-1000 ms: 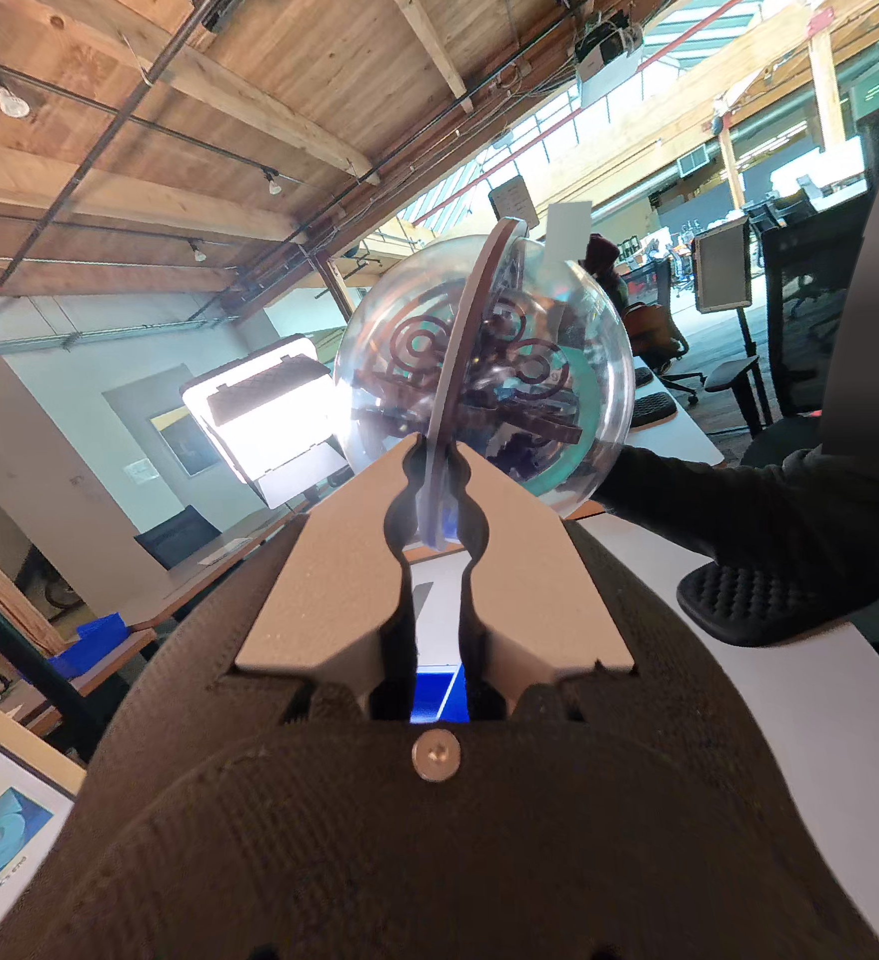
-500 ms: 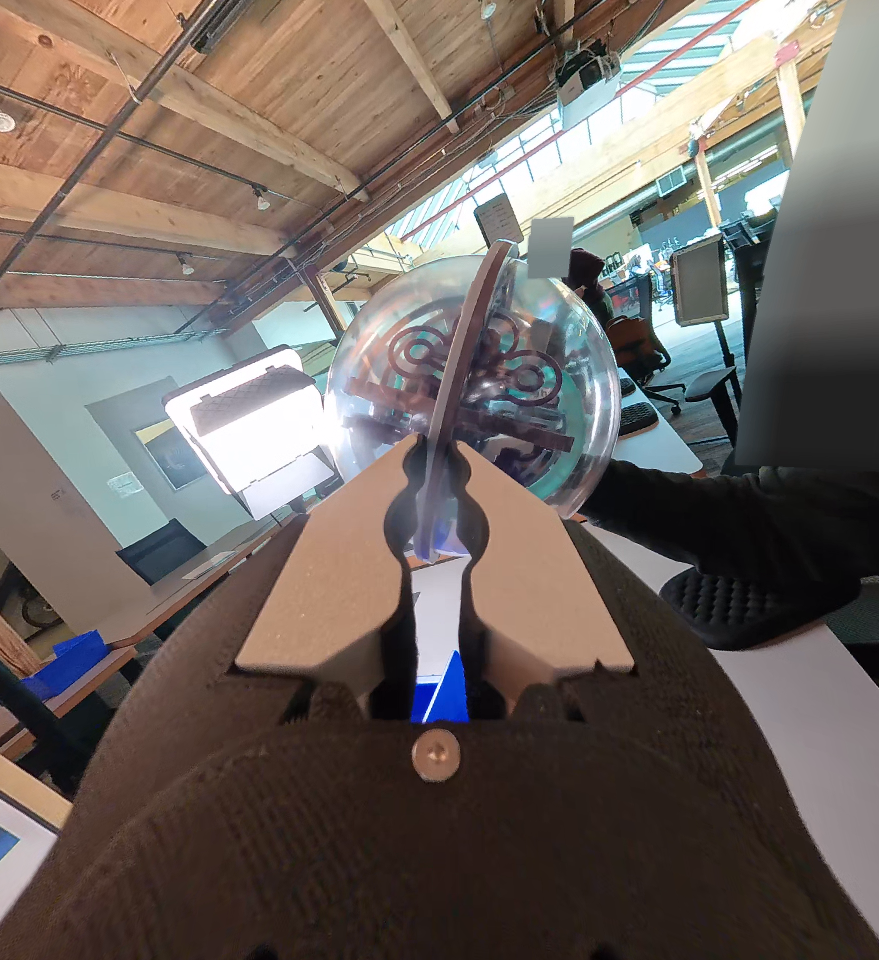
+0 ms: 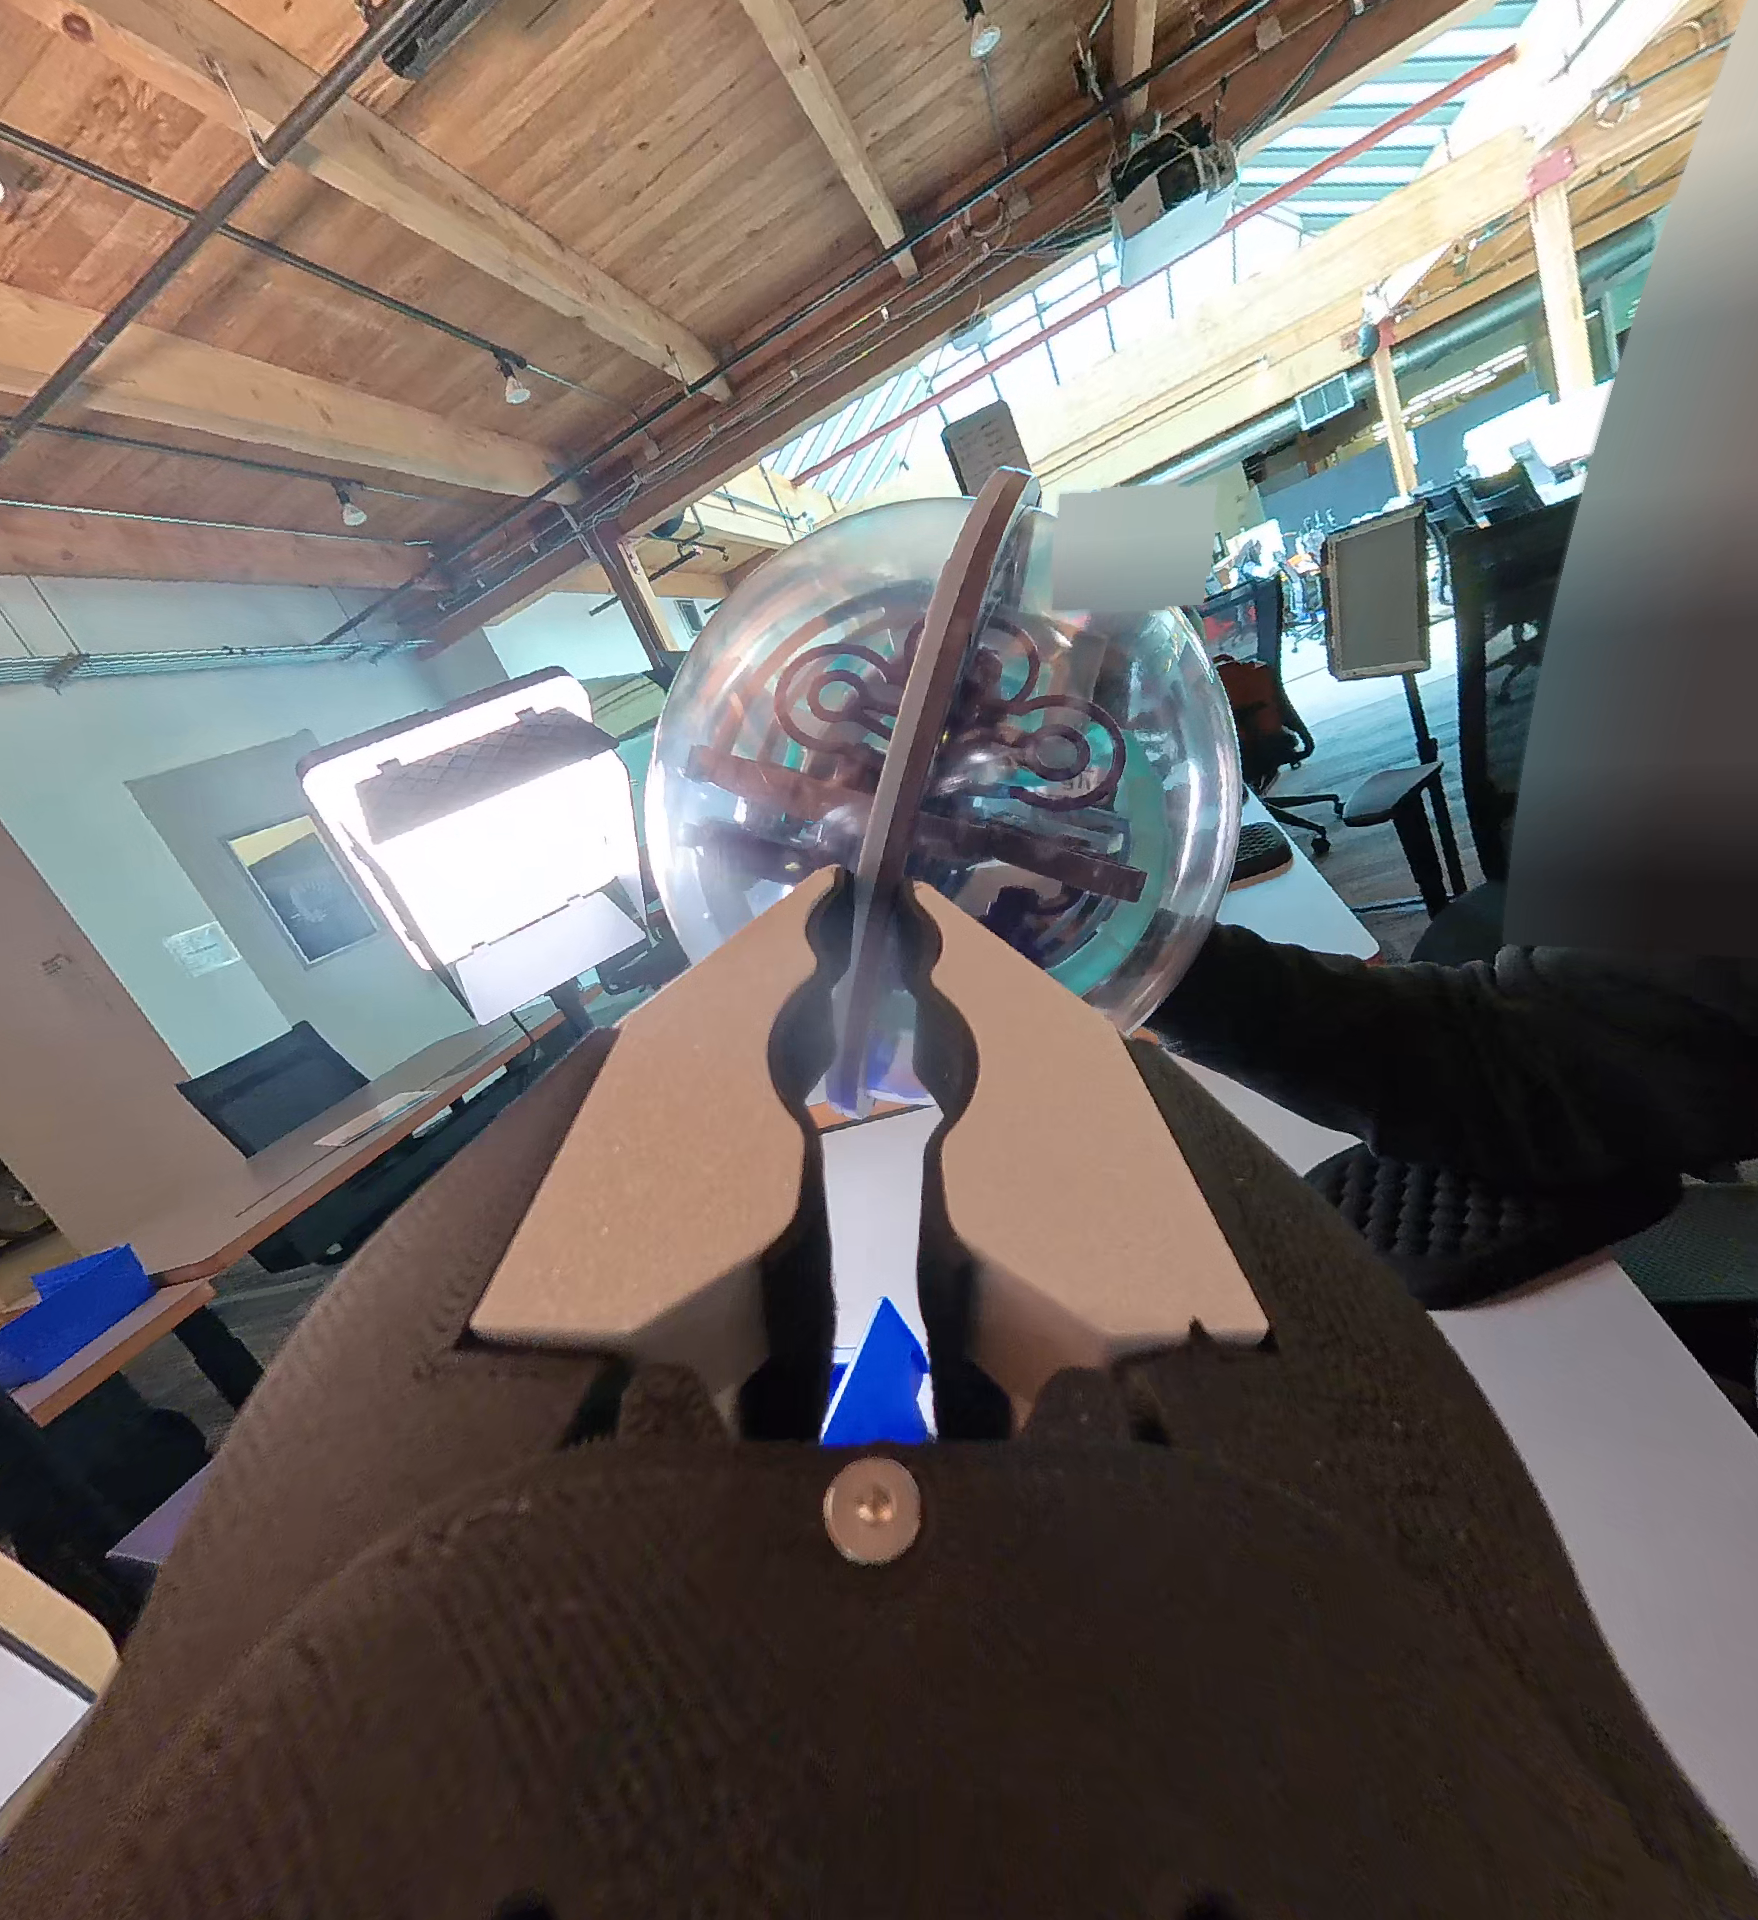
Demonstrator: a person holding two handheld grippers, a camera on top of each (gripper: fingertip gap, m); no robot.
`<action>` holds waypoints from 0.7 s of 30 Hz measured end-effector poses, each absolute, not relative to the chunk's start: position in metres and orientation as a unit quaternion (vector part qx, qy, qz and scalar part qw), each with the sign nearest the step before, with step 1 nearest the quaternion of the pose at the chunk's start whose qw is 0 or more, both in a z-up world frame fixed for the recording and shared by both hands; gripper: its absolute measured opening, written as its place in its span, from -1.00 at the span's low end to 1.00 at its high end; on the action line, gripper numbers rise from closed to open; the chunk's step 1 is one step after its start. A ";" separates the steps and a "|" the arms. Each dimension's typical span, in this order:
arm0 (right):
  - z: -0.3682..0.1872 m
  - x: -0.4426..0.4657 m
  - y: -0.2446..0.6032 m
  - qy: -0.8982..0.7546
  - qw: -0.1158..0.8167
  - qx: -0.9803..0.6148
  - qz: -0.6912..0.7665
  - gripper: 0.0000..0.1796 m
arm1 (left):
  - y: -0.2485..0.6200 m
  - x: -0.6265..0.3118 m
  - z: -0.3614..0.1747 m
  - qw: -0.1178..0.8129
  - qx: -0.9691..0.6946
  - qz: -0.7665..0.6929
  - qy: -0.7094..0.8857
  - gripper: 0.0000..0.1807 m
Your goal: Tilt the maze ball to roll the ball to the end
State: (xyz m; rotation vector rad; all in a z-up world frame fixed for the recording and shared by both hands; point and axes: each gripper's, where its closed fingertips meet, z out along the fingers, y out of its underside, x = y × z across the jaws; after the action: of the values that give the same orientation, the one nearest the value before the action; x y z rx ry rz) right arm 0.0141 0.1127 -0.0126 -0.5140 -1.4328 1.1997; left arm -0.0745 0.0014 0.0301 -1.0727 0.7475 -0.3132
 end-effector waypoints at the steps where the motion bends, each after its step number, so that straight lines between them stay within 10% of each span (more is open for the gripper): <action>1: -0.013 0.015 0.113 -0.609 0.566 -0.219 0.511 -0.93 | 0.002 -0.075 0.029 0.782 -0.498 -0.146 0.345 -0.92; 21: -0.018 0.014 0.122 -0.613 0.550 -0.244 0.512 -0.92 | 0.021 -0.088 0.018 0.771 -0.524 -0.193 0.307 -0.92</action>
State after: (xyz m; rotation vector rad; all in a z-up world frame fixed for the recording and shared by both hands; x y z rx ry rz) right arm 0.0143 0.1224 -0.0178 -0.5779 -1.4509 1.2118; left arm -0.0878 0.0207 0.0183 -1.1351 0.6649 -0.4185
